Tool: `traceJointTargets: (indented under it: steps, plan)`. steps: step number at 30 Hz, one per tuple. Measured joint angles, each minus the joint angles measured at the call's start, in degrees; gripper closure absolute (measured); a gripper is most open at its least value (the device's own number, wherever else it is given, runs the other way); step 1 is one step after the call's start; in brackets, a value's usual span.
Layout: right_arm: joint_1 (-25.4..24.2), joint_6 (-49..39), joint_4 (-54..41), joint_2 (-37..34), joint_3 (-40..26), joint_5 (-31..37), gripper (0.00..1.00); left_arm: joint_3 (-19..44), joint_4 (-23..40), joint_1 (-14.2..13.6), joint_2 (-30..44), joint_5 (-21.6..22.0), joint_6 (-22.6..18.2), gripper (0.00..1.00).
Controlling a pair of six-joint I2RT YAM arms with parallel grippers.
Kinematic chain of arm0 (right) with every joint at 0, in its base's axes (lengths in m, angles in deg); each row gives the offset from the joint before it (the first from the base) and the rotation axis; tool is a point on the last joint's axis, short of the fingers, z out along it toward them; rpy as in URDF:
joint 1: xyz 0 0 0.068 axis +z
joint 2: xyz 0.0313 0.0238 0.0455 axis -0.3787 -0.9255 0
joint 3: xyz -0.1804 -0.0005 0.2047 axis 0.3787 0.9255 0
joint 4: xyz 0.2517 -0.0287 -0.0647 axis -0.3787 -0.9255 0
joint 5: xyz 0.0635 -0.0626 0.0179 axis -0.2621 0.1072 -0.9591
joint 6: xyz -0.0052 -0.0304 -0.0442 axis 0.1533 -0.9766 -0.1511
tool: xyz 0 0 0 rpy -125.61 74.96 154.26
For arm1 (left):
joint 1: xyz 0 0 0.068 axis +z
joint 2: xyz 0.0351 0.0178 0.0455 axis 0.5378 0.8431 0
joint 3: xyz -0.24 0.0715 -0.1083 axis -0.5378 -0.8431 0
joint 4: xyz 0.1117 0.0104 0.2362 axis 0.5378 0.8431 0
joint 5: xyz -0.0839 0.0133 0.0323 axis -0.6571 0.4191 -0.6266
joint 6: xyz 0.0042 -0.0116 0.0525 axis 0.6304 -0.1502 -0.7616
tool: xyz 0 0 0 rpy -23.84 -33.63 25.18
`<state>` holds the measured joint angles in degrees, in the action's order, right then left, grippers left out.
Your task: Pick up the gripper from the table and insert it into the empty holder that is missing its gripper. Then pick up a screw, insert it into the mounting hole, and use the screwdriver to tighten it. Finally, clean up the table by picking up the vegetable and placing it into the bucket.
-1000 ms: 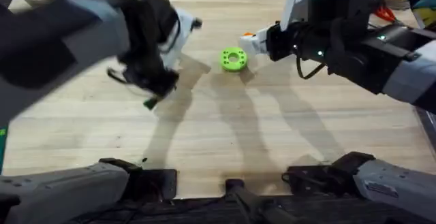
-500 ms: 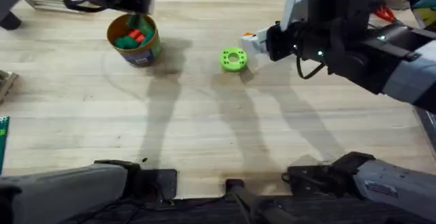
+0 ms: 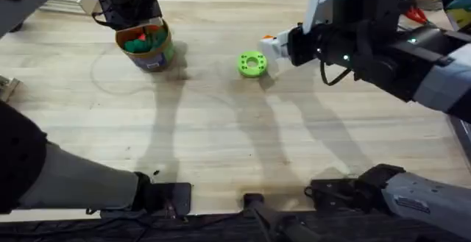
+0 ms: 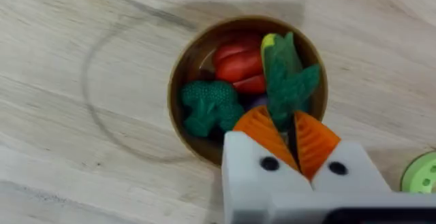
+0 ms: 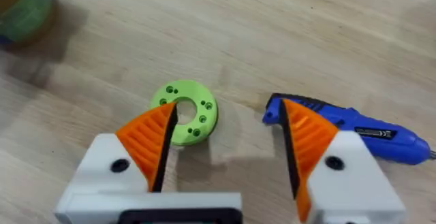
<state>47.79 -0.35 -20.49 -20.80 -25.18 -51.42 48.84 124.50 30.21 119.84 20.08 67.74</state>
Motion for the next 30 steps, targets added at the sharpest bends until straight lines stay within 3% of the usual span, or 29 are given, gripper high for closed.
traceJointTargets:
  steps: [1, 2, 7, 8, 11, 15, 20, 25, 30]
  plan:
    - [0.00, 0.00, 0.00, 0.00, 0.00, 0.00, 0.144, 0.00, -0.20, 0.00, -0.04, -0.02, 0.26, 0.977]
    - [0.00, 0.00, -0.02, 0.00, 0.00, 0.00, 0.144, 0.00, -0.25, 0.00, -0.04, -0.07, 0.28, 0.891]
    - [0.00, 0.00, -1.83, 0.00, 0.00, 0.00, 0.143, 0.00, 0.17, 0.00, -0.04, -0.07, 0.78, 0.115]
    - [0.00, 0.00, -2.48, 0.00, 0.00, 0.00, 0.143, 0.00, 0.55, 0.00, -0.07, -0.09, 0.94, 0.041]
    - [0.00, 0.02, -3.89, 0.00, 0.00, 0.00, 0.143, 0.00, 1.66, 0.00, -0.07, -0.07, 0.87, 0.015]
    - [0.00, 0.18, -8.28, 1.58, -0.02, -0.01, 0.060, 0.00, 5.72, 0.00, -2.74, -0.09, -1.67, 0.015]
    - [0.00, 0.24, -20.00, 7.15, -3.42, -0.68, 0.014, 0.00, 10.50, 0.00, -12.48, -1.03, -5.42, 0.014]
    - [0.00, 0.37, -32.49, 11.62, -10.41, -6.34, 0.012, 0.02, 16.01, 0.00, -23.68, -8.51, -11.72, 0.014]
    - [0.00, 0.39, -39.00, 15.44, -13.00, -8.96, 0.012, 0.02, 20.52, 0.00, -30.84, -17.65, -19.61, 0.014]
